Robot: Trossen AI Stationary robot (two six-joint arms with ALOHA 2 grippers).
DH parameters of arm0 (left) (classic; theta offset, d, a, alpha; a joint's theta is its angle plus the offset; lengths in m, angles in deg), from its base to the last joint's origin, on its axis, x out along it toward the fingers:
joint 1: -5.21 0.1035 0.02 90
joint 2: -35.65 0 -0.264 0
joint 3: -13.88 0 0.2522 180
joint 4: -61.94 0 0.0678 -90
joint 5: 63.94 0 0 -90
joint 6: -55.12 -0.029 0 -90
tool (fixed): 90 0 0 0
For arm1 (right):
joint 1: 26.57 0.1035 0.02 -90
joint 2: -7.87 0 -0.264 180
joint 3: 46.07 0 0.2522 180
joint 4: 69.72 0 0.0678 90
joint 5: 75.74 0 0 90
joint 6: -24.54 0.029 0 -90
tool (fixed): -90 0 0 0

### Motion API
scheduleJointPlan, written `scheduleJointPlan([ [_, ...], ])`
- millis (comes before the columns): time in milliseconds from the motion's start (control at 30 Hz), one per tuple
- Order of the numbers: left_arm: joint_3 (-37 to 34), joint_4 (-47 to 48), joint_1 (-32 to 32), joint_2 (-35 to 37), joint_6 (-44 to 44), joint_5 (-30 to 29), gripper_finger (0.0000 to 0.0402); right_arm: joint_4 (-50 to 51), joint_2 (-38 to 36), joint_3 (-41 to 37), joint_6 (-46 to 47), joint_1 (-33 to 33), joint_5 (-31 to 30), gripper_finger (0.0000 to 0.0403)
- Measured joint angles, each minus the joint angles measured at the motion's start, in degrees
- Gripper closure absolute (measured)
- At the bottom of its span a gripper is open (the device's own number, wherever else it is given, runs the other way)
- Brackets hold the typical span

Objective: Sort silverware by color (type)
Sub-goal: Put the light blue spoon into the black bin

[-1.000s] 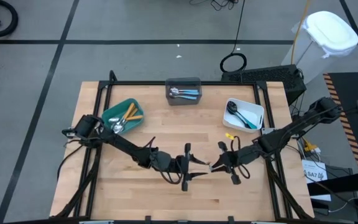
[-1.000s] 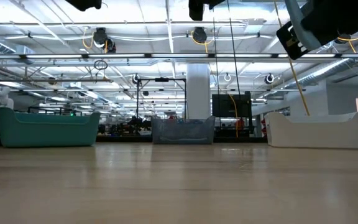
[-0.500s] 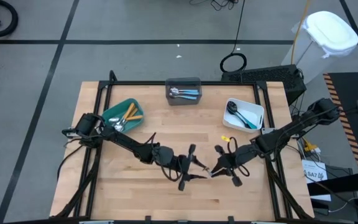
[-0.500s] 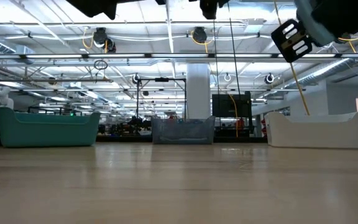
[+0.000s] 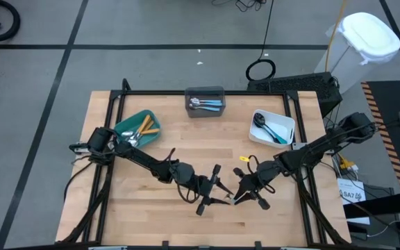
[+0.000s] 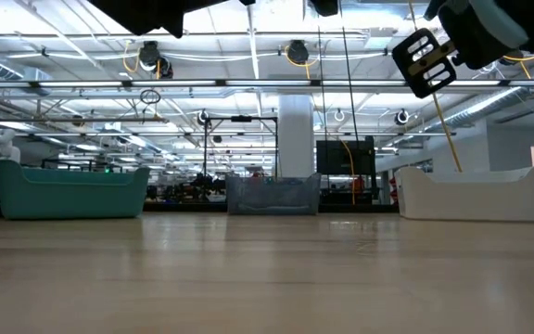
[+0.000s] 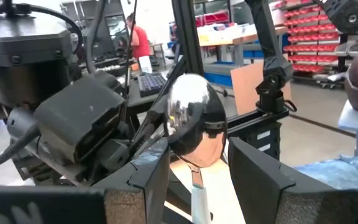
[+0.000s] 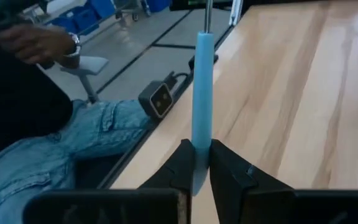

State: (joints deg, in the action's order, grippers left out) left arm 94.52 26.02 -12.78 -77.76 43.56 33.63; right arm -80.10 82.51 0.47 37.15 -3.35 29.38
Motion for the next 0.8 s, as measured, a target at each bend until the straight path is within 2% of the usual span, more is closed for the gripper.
scheduleJointPlan([
  [200,0.0,0.52,-0.02,0.0,-0.78,0.9,0.0246,-1.4,0.6,0.0,-0.03,-1.49,2.11,0.0377],
  [500,0.0,1.18,-0.07,0.0,-1.45,2.6,0.0332,-3.34,0.6,0.0,-0.21,-1.9,4.54,0.0376],
  [800,0.0,1.59,-0.07,0.0,-1.69,2.4,0.0385,-3.5,0.58,0.0,0.03,-1.9,4.51,0.0368],
])
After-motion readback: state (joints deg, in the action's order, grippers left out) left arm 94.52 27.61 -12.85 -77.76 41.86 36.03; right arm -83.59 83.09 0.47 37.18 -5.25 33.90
